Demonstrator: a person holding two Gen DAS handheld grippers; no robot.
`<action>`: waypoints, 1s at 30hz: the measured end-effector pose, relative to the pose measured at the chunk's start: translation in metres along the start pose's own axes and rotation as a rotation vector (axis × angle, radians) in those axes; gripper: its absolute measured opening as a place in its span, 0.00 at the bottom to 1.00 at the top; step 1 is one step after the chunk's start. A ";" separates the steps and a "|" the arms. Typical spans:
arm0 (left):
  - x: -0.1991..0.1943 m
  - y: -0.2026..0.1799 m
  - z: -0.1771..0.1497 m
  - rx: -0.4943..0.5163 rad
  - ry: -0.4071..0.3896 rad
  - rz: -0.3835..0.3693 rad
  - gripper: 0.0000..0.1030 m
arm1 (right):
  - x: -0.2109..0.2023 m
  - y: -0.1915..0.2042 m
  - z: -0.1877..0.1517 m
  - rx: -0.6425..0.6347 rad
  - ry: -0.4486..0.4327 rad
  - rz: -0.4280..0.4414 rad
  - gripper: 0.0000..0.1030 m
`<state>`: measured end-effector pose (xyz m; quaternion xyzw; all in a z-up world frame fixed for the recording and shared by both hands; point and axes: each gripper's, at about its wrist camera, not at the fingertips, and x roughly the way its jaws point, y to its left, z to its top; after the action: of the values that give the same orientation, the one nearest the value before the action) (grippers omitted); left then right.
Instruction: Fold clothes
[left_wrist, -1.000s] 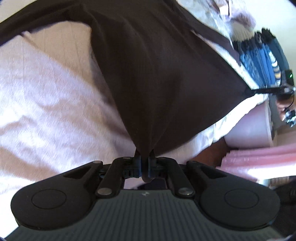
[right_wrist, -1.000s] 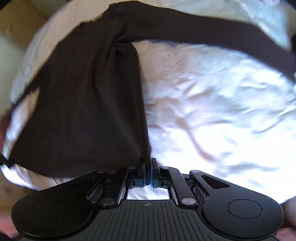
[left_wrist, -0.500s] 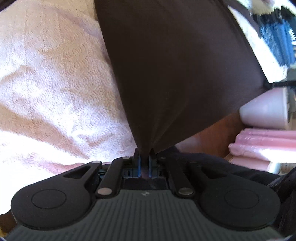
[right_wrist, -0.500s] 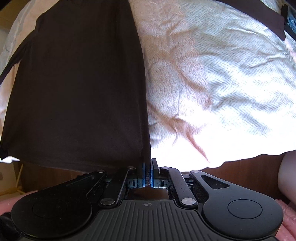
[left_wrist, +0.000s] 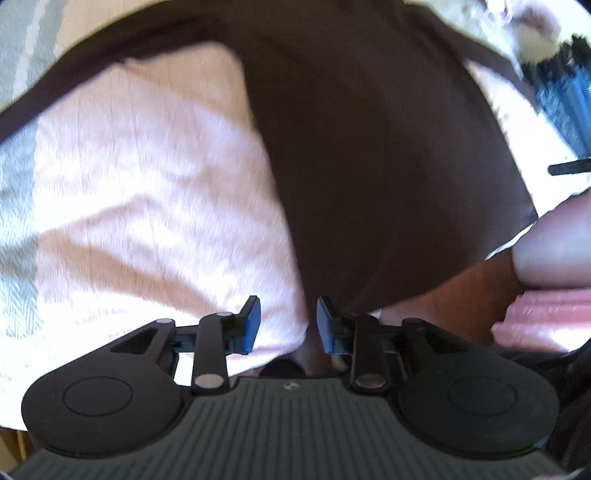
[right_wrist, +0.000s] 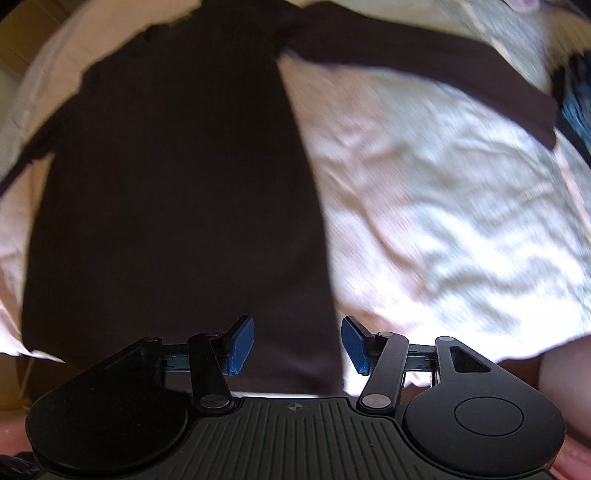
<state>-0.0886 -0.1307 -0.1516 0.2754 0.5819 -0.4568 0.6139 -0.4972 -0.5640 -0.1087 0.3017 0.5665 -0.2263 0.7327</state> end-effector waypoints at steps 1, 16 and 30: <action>-0.005 -0.002 0.004 0.007 -0.018 -0.006 0.28 | -0.003 0.003 0.004 0.001 -0.017 0.007 0.55; -0.032 -0.001 0.077 0.039 -0.187 0.068 0.33 | -0.062 0.036 0.032 0.127 -0.222 -0.016 0.55; -0.090 0.055 0.065 -0.056 -0.310 0.195 0.77 | -0.047 0.148 0.011 -0.023 -0.246 -0.077 0.81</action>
<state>-0.0021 -0.1420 -0.0645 0.2397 0.4632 -0.4159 0.7450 -0.4018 -0.4668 -0.0342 0.2414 0.4859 -0.2833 0.7908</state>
